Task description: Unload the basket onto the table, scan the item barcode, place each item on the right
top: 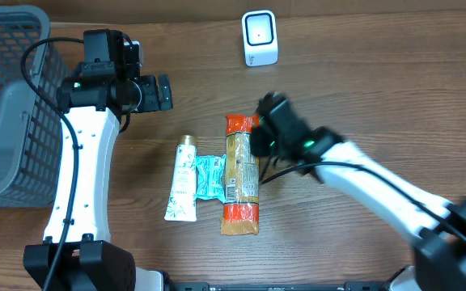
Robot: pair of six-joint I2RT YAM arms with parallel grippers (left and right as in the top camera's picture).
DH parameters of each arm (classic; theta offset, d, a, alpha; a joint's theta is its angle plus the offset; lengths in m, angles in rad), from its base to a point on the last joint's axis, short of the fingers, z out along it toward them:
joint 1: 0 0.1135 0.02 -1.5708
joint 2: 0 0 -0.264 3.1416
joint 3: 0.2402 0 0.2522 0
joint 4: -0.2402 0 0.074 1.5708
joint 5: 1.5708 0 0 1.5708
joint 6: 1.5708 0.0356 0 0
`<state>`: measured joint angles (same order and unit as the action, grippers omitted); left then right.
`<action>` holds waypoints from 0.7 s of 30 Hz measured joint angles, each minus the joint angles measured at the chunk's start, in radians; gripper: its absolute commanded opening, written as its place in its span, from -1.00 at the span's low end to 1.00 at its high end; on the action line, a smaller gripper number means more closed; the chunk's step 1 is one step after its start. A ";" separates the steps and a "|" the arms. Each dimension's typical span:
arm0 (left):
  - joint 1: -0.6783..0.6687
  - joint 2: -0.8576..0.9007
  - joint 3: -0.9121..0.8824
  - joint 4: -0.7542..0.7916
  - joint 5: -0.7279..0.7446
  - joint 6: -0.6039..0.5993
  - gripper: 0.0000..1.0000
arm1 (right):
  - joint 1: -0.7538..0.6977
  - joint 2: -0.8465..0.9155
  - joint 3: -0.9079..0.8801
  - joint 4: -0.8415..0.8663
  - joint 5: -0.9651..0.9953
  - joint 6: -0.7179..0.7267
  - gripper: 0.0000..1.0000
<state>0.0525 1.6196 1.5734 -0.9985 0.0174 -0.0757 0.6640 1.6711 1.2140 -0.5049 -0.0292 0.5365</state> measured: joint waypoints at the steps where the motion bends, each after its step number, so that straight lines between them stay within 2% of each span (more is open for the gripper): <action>1: 0.000 0.000 0.000 0.000 0.000 0.000 1.00 | -0.021 -0.027 0.016 -0.021 0.000 -0.008 -0.93; 5: 0.000 0.000 0.000 0.000 0.000 0.000 1.00 | -0.143 -0.108 0.055 -0.111 -0.001 -0.030 -0.93; 12: 0.000 0.000 0.000 0.000 0.000 0.000 1.00 | -0.341 -0.062 0.054 -0.237 0.003 -0.055 -0.93; 21: 0.000 0.000 0.000 0.000 0.000 0.000 1.00 | -0.381 0.066 0.054 -0.241 -0.016 -0.066 -0.93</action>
<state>0.0525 1.6196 1.5734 -0.9989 0.0170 -0.0757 0.2825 1.7374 1.2678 -0.7456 -0.0456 0.4706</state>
